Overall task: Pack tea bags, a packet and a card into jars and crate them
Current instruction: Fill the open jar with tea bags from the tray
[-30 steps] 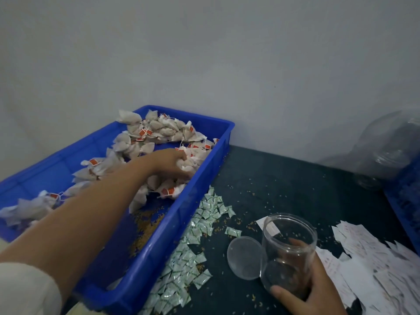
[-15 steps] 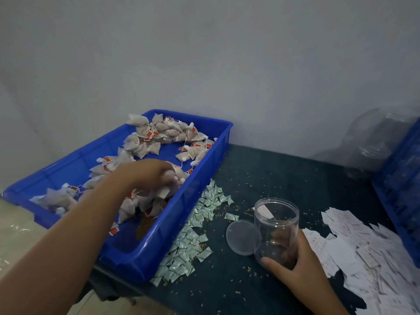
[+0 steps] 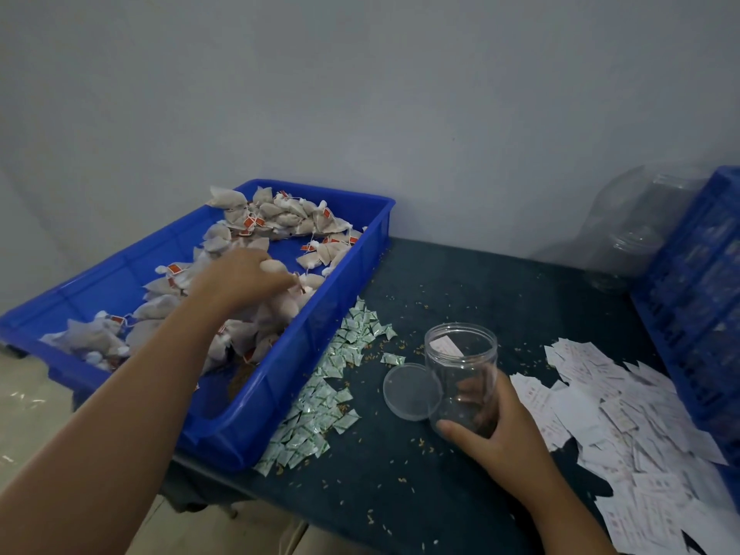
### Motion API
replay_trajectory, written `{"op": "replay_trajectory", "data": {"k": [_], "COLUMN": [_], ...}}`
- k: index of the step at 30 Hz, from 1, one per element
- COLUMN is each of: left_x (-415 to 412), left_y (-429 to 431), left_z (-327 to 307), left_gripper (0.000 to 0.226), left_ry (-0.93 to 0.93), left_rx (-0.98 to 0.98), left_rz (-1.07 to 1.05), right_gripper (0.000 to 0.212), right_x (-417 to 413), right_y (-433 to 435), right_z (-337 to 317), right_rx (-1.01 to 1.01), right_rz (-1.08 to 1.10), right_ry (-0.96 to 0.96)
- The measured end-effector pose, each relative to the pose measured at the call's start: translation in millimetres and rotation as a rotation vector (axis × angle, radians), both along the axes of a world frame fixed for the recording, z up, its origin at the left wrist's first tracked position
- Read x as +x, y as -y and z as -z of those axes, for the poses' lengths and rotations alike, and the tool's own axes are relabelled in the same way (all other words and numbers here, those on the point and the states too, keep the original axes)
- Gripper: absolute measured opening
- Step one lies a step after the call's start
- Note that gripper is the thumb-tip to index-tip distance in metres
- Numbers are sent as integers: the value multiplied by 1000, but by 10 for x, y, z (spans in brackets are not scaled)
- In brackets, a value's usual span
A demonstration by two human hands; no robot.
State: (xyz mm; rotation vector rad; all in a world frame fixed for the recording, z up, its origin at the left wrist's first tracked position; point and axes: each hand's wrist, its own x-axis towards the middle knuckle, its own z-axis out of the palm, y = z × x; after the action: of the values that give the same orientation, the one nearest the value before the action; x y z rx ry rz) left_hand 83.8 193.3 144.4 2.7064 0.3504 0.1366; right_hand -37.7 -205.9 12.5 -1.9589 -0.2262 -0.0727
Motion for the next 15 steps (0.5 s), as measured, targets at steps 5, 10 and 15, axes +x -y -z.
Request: {"op": "replay_trajectory", "data": {"k": [5,10,15], "left_x": [-42,-283,-536], "left_y": [39,423,975], "left_z": [19,-477,-771], "left_gripper": [40,40,25], "left_ry": [140,395,366], "left_rx": [-293,-440,-565], "left_rz": [-84,-11,145], "right_gripper": [77,72,73], "right_x": [-15,-33,-35], "right_y": [12,-7,-14], "right_z": [-3,-29,-50], "right_rx": [-12,-4,-3], "right_rz": [-7,-8,-9], "right_ry": [4,28,57]}}
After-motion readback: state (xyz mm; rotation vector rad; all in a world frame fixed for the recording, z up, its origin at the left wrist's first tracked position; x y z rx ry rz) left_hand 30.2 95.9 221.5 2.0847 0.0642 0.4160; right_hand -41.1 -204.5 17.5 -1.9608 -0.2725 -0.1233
